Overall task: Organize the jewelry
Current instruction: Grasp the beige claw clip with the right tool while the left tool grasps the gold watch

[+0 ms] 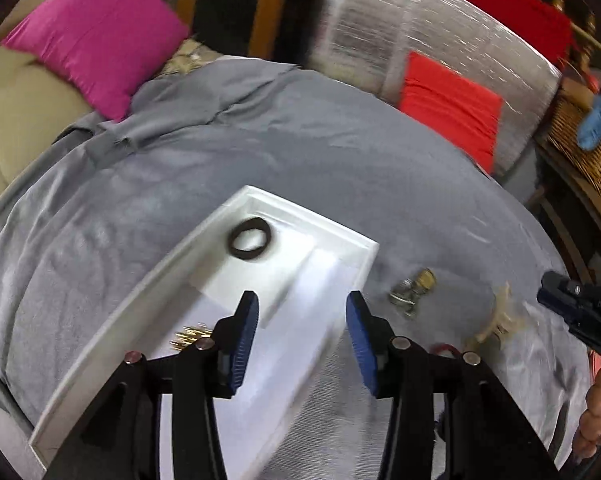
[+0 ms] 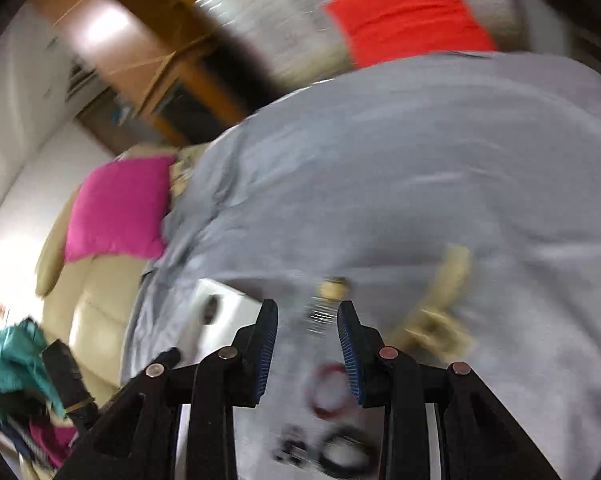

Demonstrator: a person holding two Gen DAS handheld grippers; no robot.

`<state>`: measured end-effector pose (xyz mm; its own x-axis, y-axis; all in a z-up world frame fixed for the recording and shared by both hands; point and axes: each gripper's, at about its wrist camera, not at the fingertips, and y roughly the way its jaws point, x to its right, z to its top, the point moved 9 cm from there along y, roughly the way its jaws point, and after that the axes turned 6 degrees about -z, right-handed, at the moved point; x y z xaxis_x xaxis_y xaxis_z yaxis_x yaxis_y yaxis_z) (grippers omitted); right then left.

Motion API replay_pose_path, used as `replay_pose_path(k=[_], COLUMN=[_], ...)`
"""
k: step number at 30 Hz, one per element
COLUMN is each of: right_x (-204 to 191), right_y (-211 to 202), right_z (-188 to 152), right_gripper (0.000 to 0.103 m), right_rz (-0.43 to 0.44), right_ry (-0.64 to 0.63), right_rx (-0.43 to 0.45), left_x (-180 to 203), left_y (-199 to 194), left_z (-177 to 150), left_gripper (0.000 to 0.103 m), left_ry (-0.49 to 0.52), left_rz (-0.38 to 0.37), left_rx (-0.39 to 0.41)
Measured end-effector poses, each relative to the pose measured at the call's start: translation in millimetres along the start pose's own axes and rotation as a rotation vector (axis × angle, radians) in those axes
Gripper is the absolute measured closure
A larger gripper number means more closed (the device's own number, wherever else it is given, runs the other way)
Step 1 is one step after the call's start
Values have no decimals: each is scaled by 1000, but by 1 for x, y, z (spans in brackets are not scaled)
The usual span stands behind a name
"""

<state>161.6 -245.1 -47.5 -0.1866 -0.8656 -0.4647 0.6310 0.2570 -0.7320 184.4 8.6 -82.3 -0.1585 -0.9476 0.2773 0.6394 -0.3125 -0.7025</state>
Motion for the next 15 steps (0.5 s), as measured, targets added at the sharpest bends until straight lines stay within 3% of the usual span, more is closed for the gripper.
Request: replay_pose_path(k=[4,7,10,11,15], right_x=[51,67,79,83,75], right_y=[-1,7,8,7,16], right_z=[-12,-14,-16,-18,-20], right_gripper=[69,67,39,34,34], right_rz=[-63,-68,-73,-63,-34], right_ry=[121,166,194,215,222], right_rx=[-31,-66,-68,-62,-79], left_x=[26,38,44,45,55], left_y=[9,19,29,32,39], left_z=[-10,-17,-22,-23,-26], left_gripper=[56,55,55,55,55], left_ry=[76,102,95,94,107], left_rz=[1,2,4,8,12], left_rx=[-22,-52,-82,-89,-104])
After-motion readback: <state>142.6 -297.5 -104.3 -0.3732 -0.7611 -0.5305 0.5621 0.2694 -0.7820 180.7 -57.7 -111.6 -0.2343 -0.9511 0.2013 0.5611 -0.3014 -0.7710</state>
